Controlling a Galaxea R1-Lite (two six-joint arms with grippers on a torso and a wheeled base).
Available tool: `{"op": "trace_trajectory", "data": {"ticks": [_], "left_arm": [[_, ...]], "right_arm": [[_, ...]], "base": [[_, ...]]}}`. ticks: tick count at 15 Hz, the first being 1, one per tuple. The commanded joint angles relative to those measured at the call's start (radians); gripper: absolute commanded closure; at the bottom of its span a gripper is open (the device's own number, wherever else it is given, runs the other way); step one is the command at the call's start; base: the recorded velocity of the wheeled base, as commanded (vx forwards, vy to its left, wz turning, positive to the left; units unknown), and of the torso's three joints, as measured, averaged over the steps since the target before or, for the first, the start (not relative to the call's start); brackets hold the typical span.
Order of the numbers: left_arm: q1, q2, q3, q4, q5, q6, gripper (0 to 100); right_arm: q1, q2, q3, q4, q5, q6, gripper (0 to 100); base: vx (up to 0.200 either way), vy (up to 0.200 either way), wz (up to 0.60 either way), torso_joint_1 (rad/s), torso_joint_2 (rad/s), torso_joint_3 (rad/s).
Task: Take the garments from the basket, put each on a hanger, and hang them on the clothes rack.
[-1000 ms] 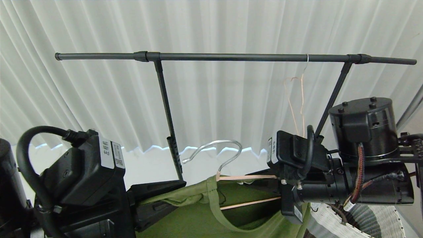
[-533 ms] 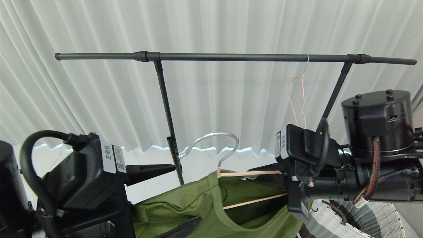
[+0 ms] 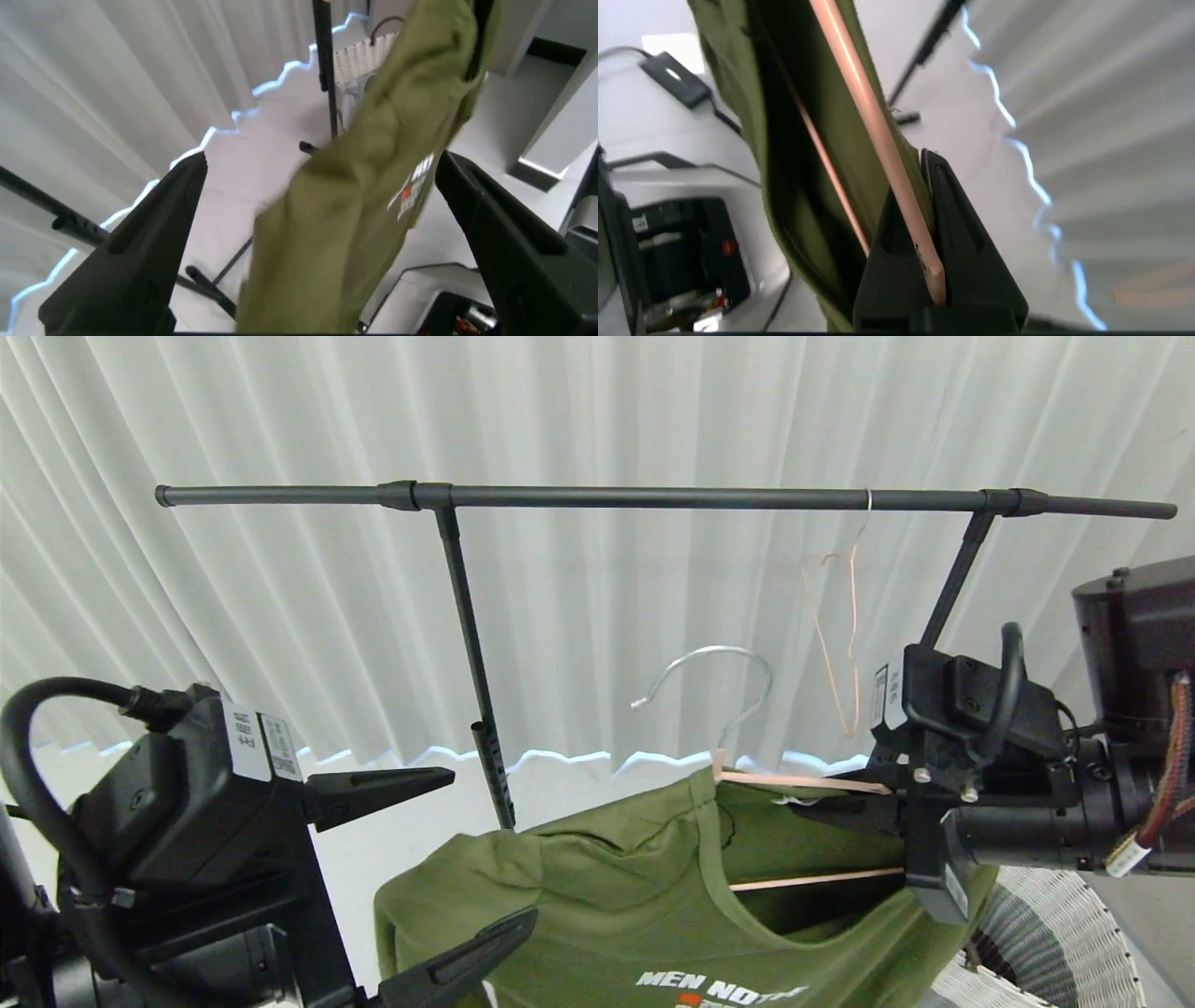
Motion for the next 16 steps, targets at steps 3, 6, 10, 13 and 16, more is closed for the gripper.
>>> {"op": "trace_trajectory", "data": {"ticks": [3, 6, 10, 13, 16], "left_arm": [[0.053, -0.038, 0.074, -0.005, 0.055, 0.002, 0], [0.202, -0.041, 0.212, -0.006, 0.117, 0.130, 0], [0.237, 0.017, 0.216, -0.006, 0.117, 0.125, 0], [0.246, 0.066, 0.193, -0.015, 0.114, 0.114, 0], [0.261, 0.083, 0.194, -0.029, 0.112, 0.105, 0]], "right_arm": [[-0.048, -0.043, -0.073, 0.084, -0.021, 0.006, 100], [-0.050, -0.077, -0.109, 0.159, -0.021, 0.005, 100], [-0.044, -0.095, -0.108, 0.171, -0.019, 0.005, 100], [-0.013, -0.095, -0.109, 0.165, -0.017, 0.005, 100], [-0.010, -0.095, -0.109, 0.165, -0.017, 0.005, 100]], "base": [[0.000, 0.000, 0.00, 0.000, 0.00, 0.000], [0.000, 0.000, 0.00, 0.000, 0.00, 0.000], [0.000, 0.000, 0.00, 0.000, 0.00, 0.000], [0.000, 0.000, 0.00, 0.000, 0.00, 0.000], [0.000, 0.000, 0.00, 0.000, 0.00, 0.000]]}}
